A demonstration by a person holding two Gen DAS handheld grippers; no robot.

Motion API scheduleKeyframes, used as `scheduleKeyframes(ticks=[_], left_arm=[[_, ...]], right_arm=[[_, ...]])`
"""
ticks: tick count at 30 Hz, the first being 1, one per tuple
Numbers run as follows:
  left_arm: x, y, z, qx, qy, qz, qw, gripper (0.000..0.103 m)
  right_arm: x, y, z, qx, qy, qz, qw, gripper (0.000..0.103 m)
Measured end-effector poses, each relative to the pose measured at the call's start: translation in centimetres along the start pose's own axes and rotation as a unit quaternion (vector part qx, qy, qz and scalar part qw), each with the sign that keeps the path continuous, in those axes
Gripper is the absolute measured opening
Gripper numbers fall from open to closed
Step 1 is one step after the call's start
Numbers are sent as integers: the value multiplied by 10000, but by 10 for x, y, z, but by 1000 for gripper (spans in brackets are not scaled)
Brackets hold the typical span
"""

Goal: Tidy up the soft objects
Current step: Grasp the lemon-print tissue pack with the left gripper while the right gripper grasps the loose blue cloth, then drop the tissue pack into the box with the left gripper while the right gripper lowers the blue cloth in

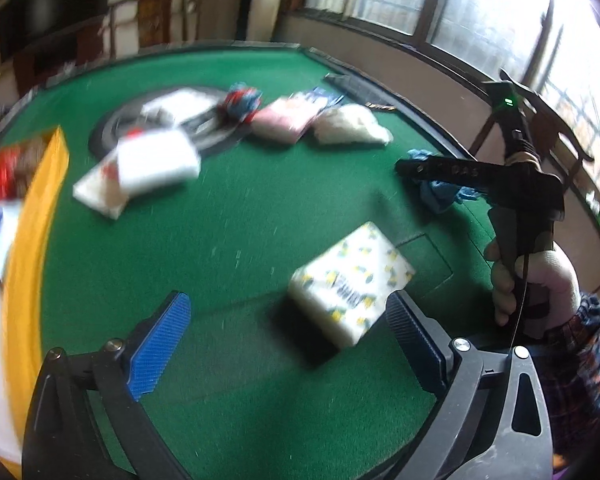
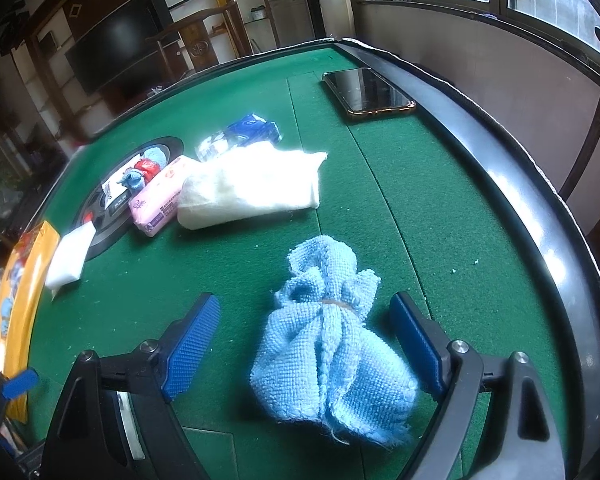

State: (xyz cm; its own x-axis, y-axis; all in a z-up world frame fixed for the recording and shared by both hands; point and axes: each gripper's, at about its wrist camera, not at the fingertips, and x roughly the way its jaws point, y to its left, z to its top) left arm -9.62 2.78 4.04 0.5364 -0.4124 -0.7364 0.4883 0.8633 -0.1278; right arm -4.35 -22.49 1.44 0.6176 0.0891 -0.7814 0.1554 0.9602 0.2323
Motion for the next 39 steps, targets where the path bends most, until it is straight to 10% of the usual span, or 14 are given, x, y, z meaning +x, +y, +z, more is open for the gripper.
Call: scheduleKeyframes(ticks=[11, 14, 20, 28, 39], left_arm=[[48, -52, 15, 1397, 392, 237, 9891, 97], [53, -53, 13, 1453, 588, 250, 9873, 55], [40, -37, 12, 819, 507, -161, 9952, 53], [-49, 30, 3, -405, -402, -344, 9978, 53], [-125, 185, -56, -2354, -805, 927, 9641, 53]], right_arm=[[-3, -5, -1, 107, -30, 144, 9998, 79], [-3, -6, -1, 118, -40, 162, 9998, 70], [-4, -6, -2, 116, -98, 198, 9997, 35], [-22, 10, -4, -205, -555, 267, 9979, 31], [-51, 104, -11, -1030, -434, 1018, 9885, 31]])
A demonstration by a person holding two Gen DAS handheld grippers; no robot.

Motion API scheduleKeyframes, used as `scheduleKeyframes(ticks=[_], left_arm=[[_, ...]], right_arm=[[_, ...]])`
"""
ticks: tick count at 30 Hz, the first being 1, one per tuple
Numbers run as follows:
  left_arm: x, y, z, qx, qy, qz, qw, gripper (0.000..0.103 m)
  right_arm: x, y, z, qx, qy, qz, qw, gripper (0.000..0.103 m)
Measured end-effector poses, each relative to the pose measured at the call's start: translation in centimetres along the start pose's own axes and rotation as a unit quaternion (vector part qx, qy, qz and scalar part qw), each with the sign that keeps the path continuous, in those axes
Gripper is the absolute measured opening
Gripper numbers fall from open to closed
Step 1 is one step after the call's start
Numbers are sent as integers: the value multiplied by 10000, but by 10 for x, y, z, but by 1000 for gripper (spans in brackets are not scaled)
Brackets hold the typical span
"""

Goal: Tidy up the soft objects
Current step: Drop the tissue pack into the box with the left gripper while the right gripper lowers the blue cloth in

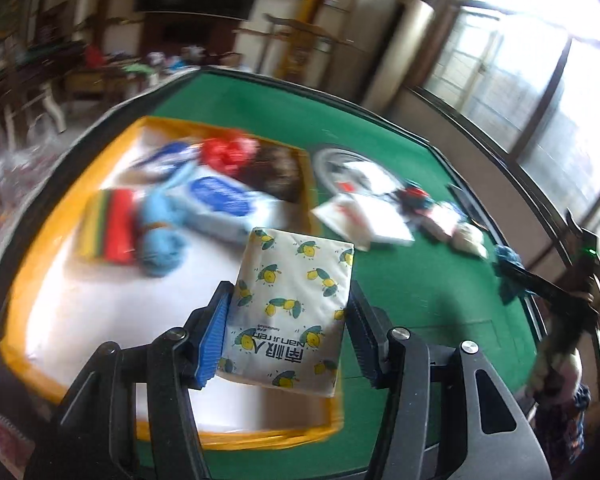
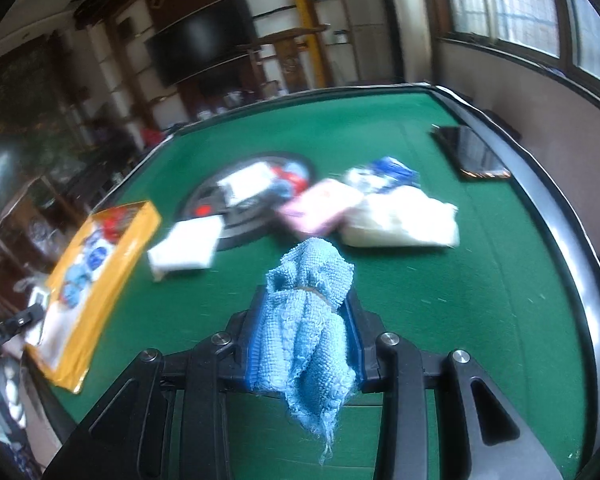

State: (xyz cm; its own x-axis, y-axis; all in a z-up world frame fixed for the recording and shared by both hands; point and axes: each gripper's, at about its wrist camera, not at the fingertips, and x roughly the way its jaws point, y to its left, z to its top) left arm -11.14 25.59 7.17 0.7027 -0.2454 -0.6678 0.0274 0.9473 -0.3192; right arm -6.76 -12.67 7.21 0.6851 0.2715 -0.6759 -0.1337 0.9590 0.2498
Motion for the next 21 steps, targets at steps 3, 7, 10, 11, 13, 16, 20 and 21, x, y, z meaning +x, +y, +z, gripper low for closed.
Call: scheduleKeyframes(ticks=[3, 7, 10, 11, 13, 16, 20, 21], left_arm=[[-1, 27, -6, -334, -20, 226, 9992, 53], [10, 49, -12, -626, 175, 467, 9968, 54], [17, 60, -13, -763, 318, 578, 9949, 54], [18, 63, -12, -802, 357, 623, 9942, 54], [23, 69, -9, -829, 451, 733, 9928, 54], [32, 79, -4, -941, 633, 939, 9891, 54], [39, 93, 5, -1079, 658, 1305, 9834, 55], [40, 97, 8, -1160, 645, 1300, 9826, 55]], right_arm=[[6, 37, 6, -315, 72, 262, 9991, 31], [17, 84, 8, -620, 246, 683, 9954, 31], [27, 119, 5, -795, 425, 1023, 9907, 31], [31, 132, 4, -862, 484, 1123, 9887, 31], [38, 156, 1, -1020, 592, 1315, 9843, 31], [46, 190, -3, -1305, 690, 1511, 9774, 31], [55, 227, -9, -1575, 794, 1705, 9694, 31], [59, 236, -10, -1633, 826, 1742, 9676, 31]])
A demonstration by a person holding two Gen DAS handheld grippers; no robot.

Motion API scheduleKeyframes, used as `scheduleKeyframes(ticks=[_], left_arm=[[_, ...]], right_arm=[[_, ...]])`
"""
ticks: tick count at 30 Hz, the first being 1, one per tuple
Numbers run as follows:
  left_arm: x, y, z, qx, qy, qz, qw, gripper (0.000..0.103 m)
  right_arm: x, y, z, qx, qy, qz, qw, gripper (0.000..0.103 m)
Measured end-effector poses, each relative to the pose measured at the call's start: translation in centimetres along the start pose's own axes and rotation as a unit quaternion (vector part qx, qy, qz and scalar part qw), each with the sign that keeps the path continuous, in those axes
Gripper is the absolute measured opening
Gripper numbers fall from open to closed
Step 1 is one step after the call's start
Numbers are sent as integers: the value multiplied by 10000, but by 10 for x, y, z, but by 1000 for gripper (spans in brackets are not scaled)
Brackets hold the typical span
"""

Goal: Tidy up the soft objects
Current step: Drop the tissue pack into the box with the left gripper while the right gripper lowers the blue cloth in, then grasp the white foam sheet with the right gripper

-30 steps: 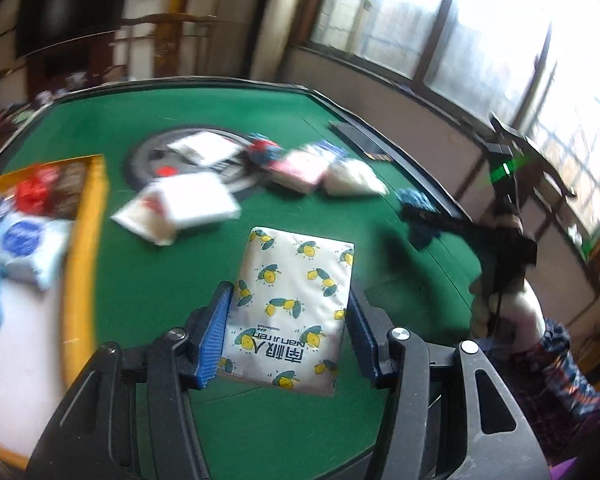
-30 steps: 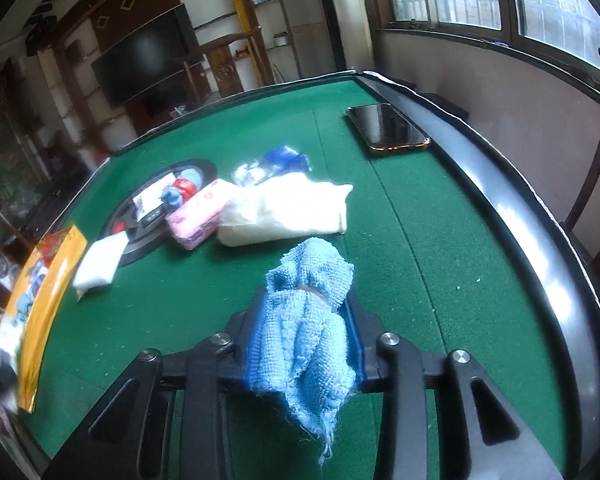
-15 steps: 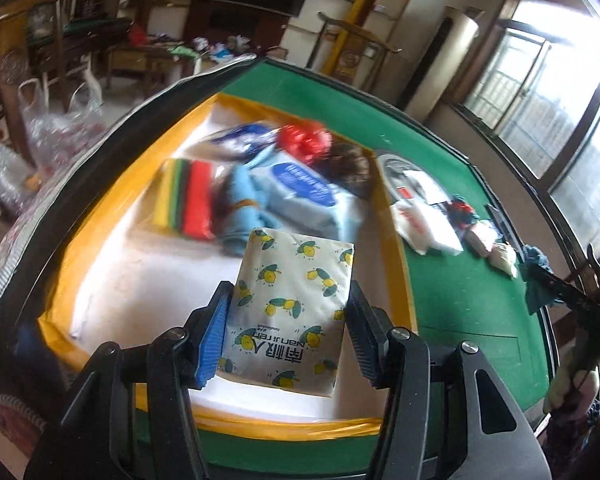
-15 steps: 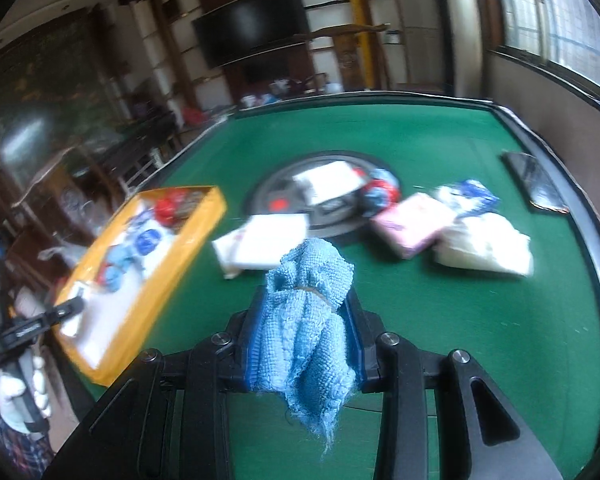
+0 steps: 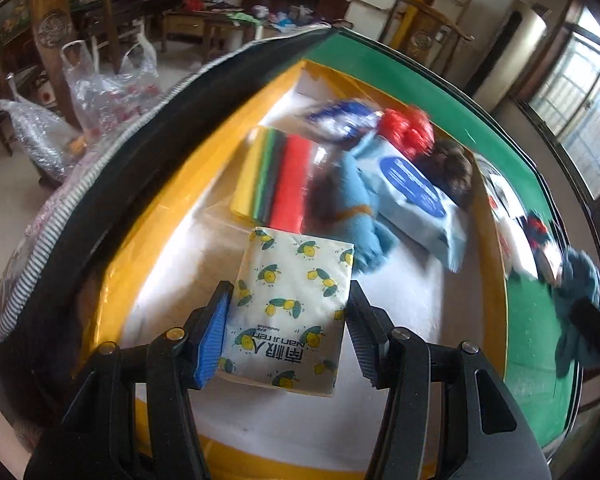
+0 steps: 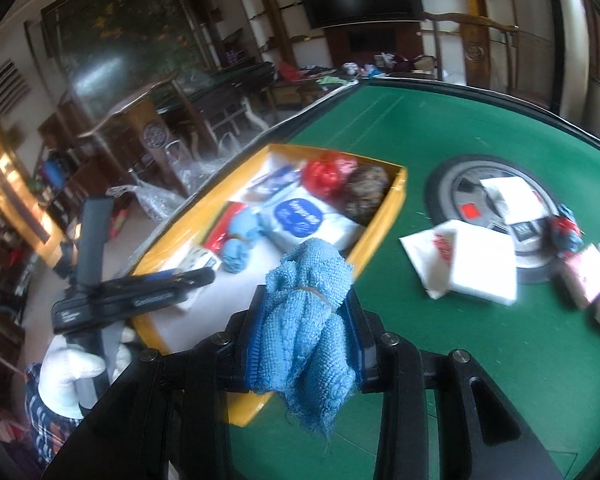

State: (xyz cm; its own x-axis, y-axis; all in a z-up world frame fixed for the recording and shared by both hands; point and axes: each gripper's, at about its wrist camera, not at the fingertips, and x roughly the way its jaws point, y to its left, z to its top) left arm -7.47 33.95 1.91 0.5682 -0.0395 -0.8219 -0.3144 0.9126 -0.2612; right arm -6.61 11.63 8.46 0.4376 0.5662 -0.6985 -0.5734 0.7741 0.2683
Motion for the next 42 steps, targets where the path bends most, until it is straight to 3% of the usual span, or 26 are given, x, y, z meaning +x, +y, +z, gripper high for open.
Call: scheduleKeyframes(ticks=[4, 7, 12, 18, 20, 23, 28, 33, 37, 42], left_arm=[[4, 7, 10, -220, -37, 19, 9997, 56], [-4, 11, 8, -386, -92, -289, 9988, 56], [-35, 26, 0, -656, -496, -526, 9952, 59], [-60, 42, -7, -819, -820, -577, 9916, 64], [-63, 43, -8, -810, -859, -571, 9914, 64], [-65, 46, -10, -842, -880, -584, 9908, 64], [-63, 44, -12, -867, -839, -648, 9906, 64], [-67, 34, -14, -695, -873, -764, 9908, 64], [-70, 19, -15, -513, -929, -887, 9904, 64], [-72, -15, -21, -47, -948, -1164, 9887, 65]], right_arm=[[23, 16, 8, -123, 199, 108, 9997, 31], [41, 26, 10, -172, 385, 170, 9990, 31], [70, 46, 6, -264, 766, 353, 9961, 31], [101, 63, 7, -396, 957, 213, 9944, 32], [106, 64, 10, -339, 982, 214, 9944, 38], [106, 58, 15, -103, 940, 369, 9948, 55], [84, 45, 18, 48, 692, 406, 9968, 55], [45, 6, 16, 310, 240, 165, 9991, 62], [22, -55, 13, 765, 37, -380, 9963, 64], [11, -132, 24, 1404, -78, -1089, 9841, 64]])
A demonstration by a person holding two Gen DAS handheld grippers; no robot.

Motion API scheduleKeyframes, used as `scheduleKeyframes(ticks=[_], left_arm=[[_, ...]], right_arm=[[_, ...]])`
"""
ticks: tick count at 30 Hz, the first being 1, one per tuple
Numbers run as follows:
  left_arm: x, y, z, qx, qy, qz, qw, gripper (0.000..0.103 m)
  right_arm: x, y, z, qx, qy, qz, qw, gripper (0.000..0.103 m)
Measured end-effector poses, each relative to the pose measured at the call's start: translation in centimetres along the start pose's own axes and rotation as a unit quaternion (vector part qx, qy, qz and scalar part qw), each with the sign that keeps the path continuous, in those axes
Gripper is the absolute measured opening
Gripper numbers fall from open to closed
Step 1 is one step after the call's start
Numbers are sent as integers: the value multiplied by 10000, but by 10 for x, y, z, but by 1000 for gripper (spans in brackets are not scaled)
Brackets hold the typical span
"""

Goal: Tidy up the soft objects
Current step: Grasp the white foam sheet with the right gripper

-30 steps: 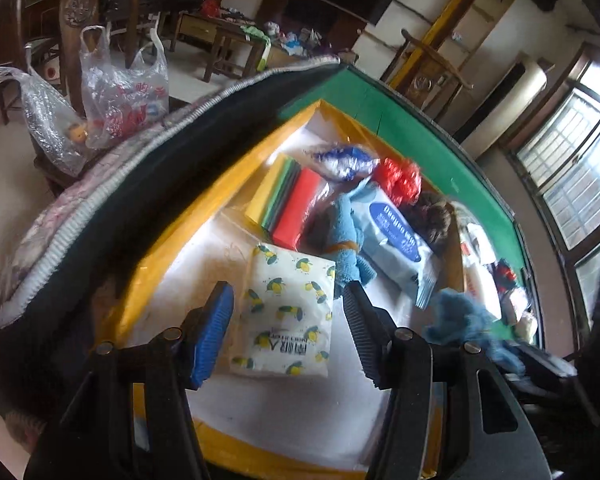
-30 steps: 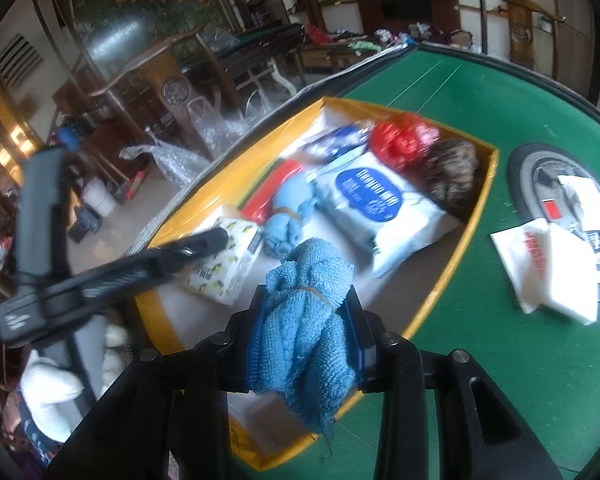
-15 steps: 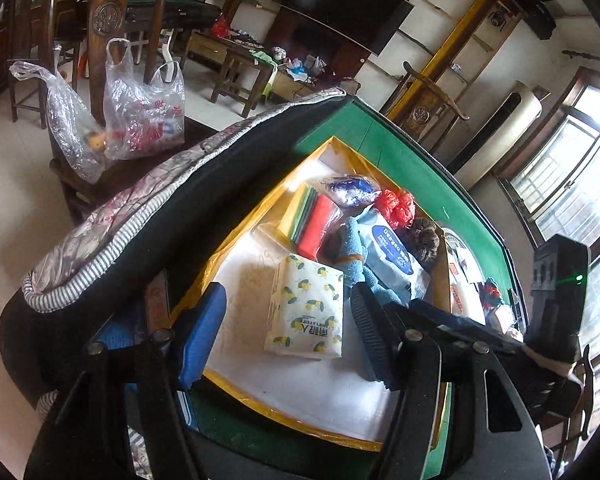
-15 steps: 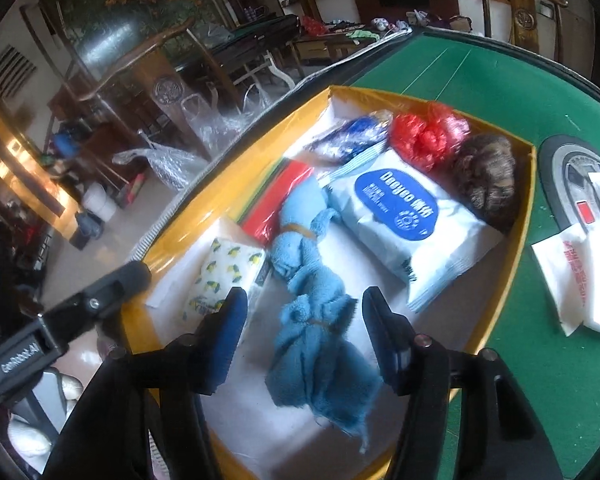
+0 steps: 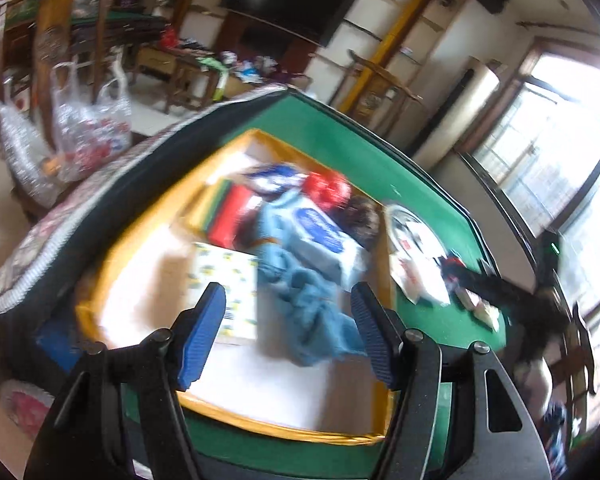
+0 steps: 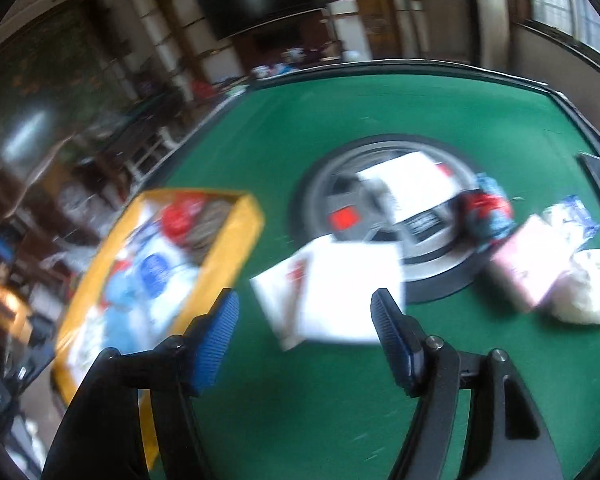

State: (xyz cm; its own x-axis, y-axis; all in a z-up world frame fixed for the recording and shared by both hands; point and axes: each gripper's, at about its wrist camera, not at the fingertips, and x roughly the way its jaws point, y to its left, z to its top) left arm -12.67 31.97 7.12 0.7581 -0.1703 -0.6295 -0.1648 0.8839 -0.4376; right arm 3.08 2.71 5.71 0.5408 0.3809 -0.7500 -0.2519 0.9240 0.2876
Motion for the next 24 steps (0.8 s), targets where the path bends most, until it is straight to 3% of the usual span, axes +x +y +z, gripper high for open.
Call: scheduleKeyframes(ticks=[4, 8, 13, 19, 24], left_arm=[[3, -22, -7, 288, 133, -133, 9994, 65], [-2, -38, -12, 506, 95, -113, 9986, 65], [-3, -47, -15, 596, 135, -89, 9981, 65], [-1, -54, -19, 701, 196, -86, 9973, 65], [5, -69, -23, 861, 265, -221, 9957, 65]], right_arm=[[25, -18, 26, 156, 201, -303, 9992, 64], [59, -11, 43, 237, 503, -538, 9970, 64], [94, 19, 47, -511, 859, -1211, 9876, 64], [72, 32, 14, -1254, 1289, -859, 9799, 55], [24, 8, -32, -1398, 1501, -606, 9768, 55]])
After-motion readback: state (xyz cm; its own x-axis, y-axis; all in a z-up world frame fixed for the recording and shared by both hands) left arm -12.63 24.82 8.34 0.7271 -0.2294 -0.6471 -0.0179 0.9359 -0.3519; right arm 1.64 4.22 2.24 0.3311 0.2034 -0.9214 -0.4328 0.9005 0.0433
